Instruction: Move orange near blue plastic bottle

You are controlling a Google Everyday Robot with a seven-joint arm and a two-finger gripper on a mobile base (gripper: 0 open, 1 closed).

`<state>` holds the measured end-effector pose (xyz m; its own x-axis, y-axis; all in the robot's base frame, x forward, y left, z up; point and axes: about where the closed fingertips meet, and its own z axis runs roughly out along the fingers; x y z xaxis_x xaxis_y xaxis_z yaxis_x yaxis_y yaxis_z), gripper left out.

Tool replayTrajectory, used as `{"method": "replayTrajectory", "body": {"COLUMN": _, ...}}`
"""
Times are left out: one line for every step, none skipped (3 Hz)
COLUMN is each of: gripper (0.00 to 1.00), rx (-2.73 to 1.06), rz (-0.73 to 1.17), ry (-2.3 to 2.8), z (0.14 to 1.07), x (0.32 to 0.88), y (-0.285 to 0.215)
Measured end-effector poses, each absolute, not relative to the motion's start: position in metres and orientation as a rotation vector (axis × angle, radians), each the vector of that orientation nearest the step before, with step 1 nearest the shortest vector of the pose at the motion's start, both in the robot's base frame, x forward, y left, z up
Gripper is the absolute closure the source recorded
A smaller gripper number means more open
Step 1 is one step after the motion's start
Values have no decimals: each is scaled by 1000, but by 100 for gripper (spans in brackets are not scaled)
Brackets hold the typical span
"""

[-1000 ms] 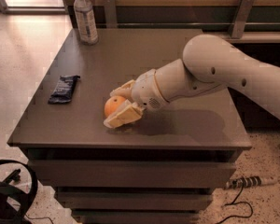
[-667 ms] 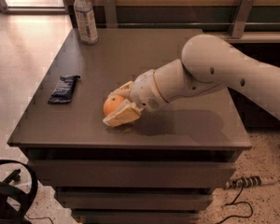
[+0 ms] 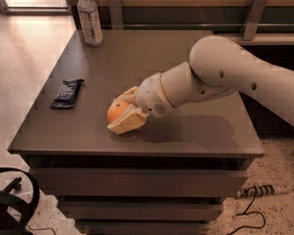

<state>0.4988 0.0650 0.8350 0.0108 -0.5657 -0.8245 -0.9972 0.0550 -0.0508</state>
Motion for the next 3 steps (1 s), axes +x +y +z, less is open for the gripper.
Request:
{"method": "replayTrajectory", "body": {"gripper": 100, "rx": -1593, "rz": 787, "ry": 1639, "z": 835, "x": 499, "y": 65}}
{"method": "replayTrajectory", "body": {"gripper": 100, "rx": -1593, "rz": 754, "ry": 1650, "z": 856, "x": 516, "y": 64}}
{"method": "replayTrajectory", "body": {"gripper": 100, "rx": -1560, "rz": 718, "ry": 1673, "z": 885, "x": 562, "y": 65}}
